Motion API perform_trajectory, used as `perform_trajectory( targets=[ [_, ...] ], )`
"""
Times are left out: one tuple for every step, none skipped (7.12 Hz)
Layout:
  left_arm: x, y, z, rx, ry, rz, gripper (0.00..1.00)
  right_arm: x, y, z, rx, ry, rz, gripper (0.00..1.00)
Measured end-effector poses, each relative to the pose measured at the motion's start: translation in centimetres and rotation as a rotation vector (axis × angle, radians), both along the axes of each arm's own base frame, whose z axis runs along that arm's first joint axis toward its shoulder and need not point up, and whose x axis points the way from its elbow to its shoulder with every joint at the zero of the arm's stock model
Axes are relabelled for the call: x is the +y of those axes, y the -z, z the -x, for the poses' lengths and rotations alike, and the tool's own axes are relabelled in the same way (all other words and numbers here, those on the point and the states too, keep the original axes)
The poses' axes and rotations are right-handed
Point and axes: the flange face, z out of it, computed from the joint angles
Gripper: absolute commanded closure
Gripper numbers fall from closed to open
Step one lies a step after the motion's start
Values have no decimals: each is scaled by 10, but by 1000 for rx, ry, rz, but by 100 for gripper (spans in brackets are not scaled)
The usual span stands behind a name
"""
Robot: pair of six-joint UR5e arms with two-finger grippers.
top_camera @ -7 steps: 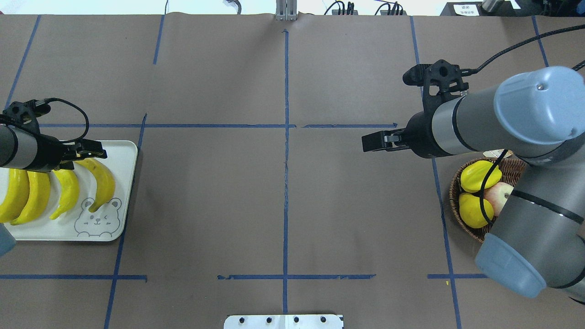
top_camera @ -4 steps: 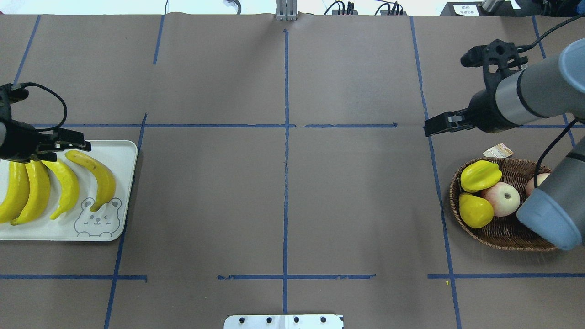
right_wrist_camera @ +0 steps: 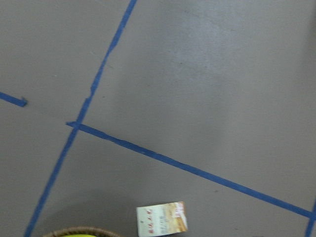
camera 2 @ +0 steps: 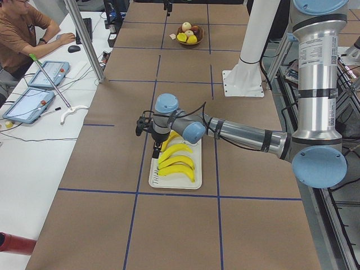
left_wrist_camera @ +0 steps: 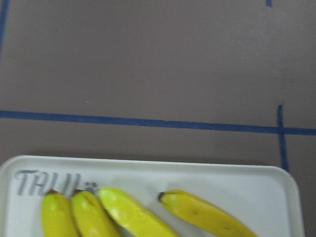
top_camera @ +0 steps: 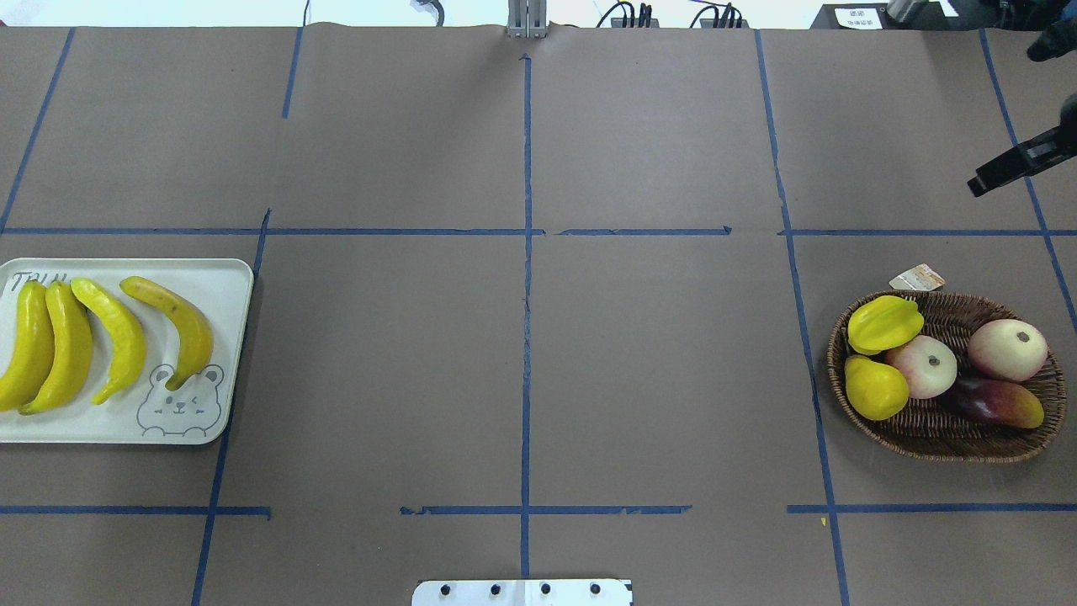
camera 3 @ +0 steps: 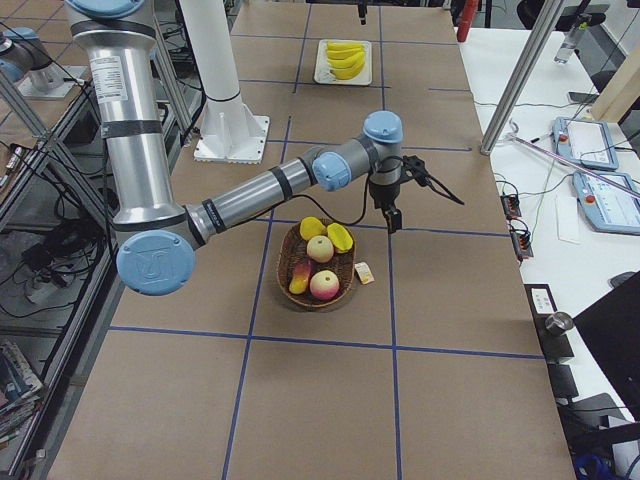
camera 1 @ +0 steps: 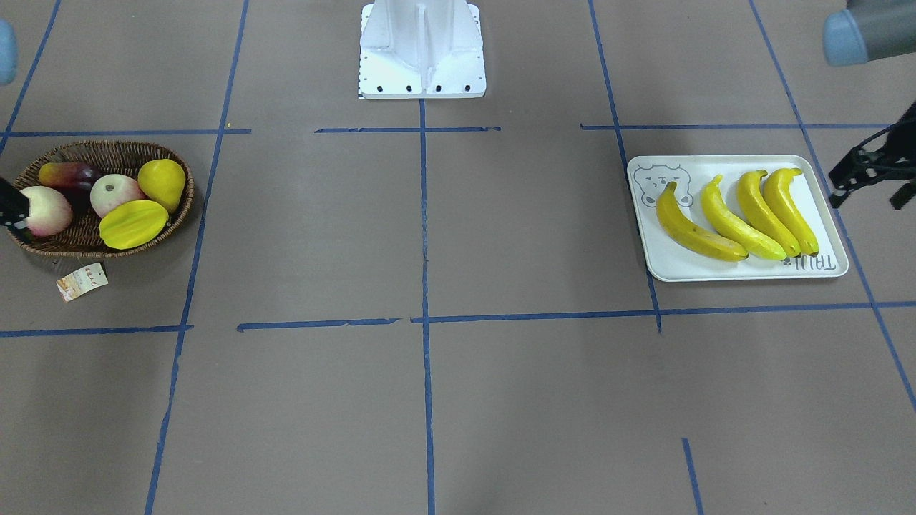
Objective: Transfer all bananas from basket to plate
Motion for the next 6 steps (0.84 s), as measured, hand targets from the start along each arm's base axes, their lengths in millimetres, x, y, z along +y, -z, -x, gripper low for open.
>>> perform_trajectory(
  targets=[
    [2,-17,48,-36,-47,32,0,-11,-32,-40,-23,14,10,0],
    [9,-33,80,-14,-71,85,0,-13,-58,-73,-46,17,17,0],
    [18,-51,98,37,-85,140,0,-5,-80,-96,-70,10,35,0],
    [28,-72,104,90,-89,193,0,4,-94,-106,-92,0,58,0],
    [40,-94,105,130,-88,241,0,10,-111,-109,-99,-9,94,0],
    [48,-108,106,149,-84,271,0,14,-133,-111,-98,-16,139,0]
  ],
)
